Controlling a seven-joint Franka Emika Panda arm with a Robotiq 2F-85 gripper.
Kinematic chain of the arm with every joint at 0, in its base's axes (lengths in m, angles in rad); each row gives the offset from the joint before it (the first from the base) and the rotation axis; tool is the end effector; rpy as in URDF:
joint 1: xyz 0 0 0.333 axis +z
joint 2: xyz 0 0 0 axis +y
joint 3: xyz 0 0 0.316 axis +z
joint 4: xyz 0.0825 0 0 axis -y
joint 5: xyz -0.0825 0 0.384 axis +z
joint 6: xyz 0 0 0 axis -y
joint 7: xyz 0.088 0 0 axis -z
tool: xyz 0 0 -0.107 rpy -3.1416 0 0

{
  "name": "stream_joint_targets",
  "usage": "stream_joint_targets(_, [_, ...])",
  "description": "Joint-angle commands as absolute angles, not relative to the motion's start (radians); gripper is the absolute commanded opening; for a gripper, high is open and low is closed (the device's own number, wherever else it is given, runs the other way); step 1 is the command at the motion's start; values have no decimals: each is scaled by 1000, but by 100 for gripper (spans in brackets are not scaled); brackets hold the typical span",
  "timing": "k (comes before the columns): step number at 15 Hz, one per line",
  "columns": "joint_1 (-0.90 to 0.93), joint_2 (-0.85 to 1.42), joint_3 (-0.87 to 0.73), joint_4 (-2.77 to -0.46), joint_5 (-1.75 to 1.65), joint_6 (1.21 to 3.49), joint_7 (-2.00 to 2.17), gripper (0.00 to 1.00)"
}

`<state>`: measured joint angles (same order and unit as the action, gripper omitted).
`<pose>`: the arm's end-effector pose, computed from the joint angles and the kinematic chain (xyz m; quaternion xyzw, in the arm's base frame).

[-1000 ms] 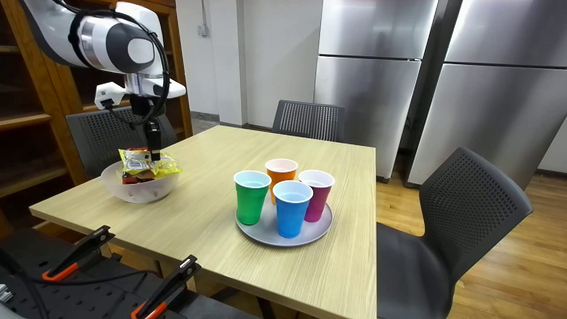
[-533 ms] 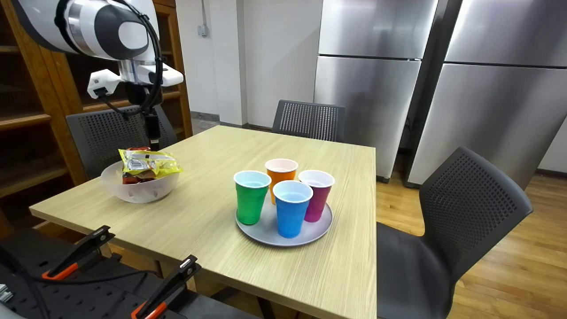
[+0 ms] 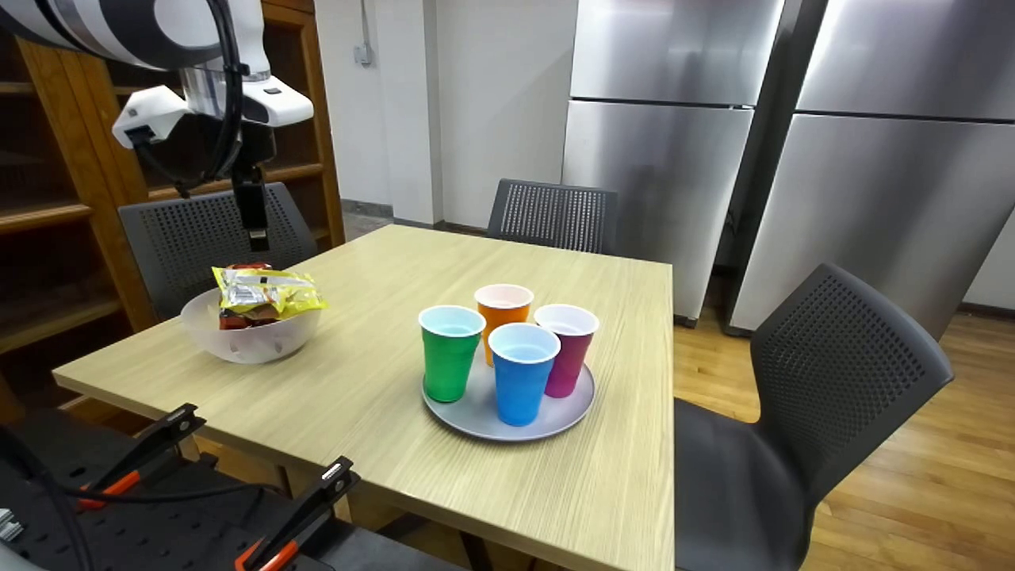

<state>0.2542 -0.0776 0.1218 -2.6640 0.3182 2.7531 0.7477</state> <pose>0.4077 0.1465 0.2795 -0.9413 0.3204 -0.0340 0.1010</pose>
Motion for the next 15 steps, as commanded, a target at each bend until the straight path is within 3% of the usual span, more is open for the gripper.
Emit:
stream_joint_targets(1, [235, -248, 148, -2786, 370, 2757, 696, 100])
stream_joint_targets(15, [218, -208, 158, -2767, 335, 2749, 717, 100])
